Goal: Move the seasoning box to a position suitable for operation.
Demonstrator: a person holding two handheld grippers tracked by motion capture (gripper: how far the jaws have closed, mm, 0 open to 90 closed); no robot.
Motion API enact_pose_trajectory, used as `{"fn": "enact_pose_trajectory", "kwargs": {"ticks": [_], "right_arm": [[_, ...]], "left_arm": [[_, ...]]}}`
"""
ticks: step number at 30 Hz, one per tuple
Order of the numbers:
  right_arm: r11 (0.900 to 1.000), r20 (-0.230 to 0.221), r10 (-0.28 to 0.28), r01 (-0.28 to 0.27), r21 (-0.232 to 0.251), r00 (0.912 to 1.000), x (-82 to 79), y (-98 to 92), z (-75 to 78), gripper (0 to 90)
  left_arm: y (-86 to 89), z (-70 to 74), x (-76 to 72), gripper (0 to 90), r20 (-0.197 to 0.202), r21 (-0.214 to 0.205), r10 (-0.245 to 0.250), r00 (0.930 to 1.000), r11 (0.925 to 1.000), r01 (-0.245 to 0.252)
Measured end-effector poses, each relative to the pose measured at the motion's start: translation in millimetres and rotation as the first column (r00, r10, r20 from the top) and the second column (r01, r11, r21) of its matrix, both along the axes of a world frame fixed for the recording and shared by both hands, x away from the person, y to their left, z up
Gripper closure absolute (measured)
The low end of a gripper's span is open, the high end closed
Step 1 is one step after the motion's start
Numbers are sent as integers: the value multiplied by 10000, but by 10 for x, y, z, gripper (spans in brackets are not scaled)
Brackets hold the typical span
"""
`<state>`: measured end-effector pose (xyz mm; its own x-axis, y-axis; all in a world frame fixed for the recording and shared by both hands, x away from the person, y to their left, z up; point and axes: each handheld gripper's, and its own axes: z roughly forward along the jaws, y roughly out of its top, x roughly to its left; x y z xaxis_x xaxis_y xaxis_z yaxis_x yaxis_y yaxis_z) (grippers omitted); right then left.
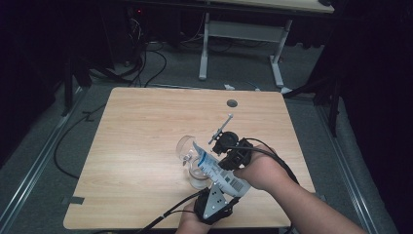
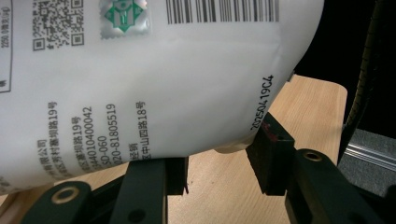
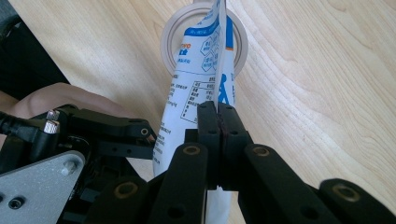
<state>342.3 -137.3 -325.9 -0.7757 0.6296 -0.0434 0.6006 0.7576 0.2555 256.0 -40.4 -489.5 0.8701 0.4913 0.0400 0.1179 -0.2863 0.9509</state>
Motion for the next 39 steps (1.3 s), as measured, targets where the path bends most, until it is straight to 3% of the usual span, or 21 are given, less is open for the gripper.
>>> {"fn": "enact_pose_trajectory", "kwargs": {"ticks": [39], "right_arm": [[9996, 65, 232, -231, -131, 9997, 12, 43, 52, 900]], "left_arm": [[8, 34, 12, 617, 7, -235, 12, 10000, 9997, -12]]}}
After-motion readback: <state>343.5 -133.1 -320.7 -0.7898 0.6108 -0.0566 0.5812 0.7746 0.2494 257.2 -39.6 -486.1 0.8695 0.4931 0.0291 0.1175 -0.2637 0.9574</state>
